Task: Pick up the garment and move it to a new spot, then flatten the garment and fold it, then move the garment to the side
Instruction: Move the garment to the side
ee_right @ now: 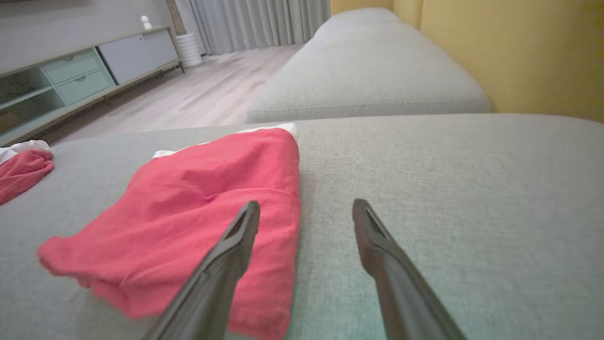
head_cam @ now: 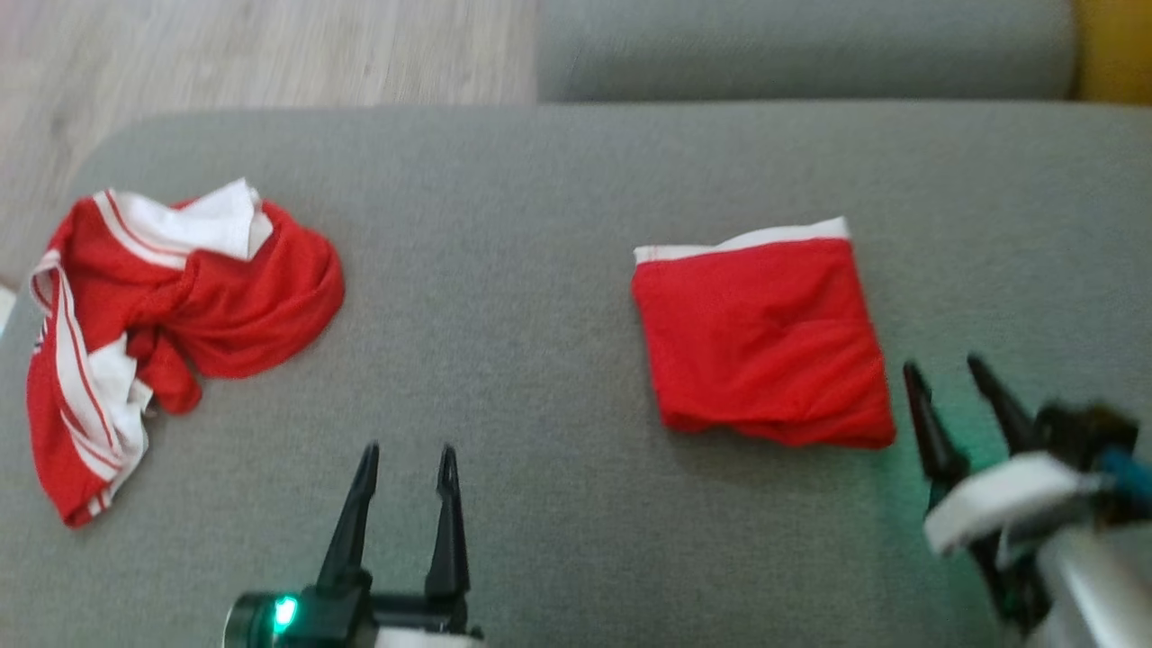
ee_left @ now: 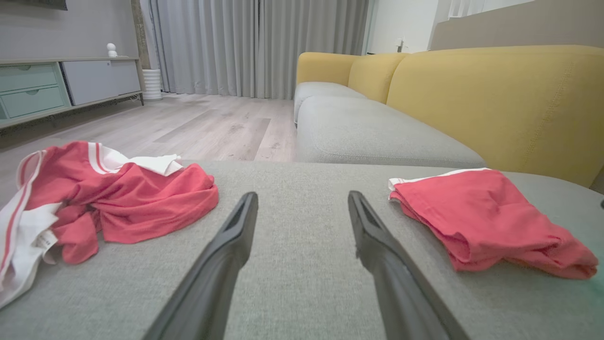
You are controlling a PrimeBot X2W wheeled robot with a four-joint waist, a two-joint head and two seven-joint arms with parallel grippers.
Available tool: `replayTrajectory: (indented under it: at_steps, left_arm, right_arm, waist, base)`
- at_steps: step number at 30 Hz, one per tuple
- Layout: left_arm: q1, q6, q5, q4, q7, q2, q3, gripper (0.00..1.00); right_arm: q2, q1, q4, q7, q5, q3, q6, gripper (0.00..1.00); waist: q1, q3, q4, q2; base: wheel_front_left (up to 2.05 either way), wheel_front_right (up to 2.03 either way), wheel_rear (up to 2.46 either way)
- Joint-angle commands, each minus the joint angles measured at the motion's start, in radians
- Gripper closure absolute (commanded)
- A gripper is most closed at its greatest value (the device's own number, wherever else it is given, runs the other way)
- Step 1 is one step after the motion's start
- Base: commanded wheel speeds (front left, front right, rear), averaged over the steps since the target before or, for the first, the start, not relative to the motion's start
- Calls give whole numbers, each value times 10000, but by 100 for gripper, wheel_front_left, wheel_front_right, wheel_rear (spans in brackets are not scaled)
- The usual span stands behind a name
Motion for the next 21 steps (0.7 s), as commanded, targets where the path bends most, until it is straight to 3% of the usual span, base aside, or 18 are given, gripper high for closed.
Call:
replayTrajectory:
  at_steps: [1,8,9,10,11,12,16,21]
  left_arm:
    - [-511,113,-15,-363,-44,-55,176,0]
    - [-1041,283,-87,-339,-44,-55,-217,0]
    - [-1093,316,-105,-331,-44,-55,-263,0]
    - [-1093,316,-105,-331,-44,-55,-263,0]
    - [-1136,354,-125,-327,-44,-55,-301,0]
    - [-1171,399,-151,-329,-44,-55,-329,0]
    - [-1234,528,-249,-349,-44,-55,-358,0]
    - [-1370,581,-199,-436,-44,-55,-338,0]
  right_arm:
    - [-351,-815,-5,339,470,328,-7,0]
    - [-939,-2158,1160,1934,2420,1378,-7,0]
    - [-977,-2230,1265,2128,2727,1569,-7,41]
    - [-977,-2230,1265,2128,2727,1569,-7,41]
    - [-994,-2276,1318,2303,3066,1771,-7,66]
    - [-998,-2312,1320,2413,3441,1930,-7,100]
    - [-1327,-2502,1319,2106,4120,2343,-7,100]
    - [-2102,-2929,1402,1604,4147,2601,-7,100]
  waist:
    - [-3,510,166,0]
    - [-3,1150,389,0]
    - [-3,1199,408,0]
    - [-3,1199,408,0]
    - [-3,1246,415,0]
    - [-3,1289,406,0]
    - [-3,1426,192,0]
    - [-3,1724,-499,0]
  base:
    - [0,0,0]
    - [0,0,0]
    - [0,0,0]
    - [0,0,0]
    - [0,0,0]
    - [0,0,0]
    - [0,0,0]
    - [0,0,0]
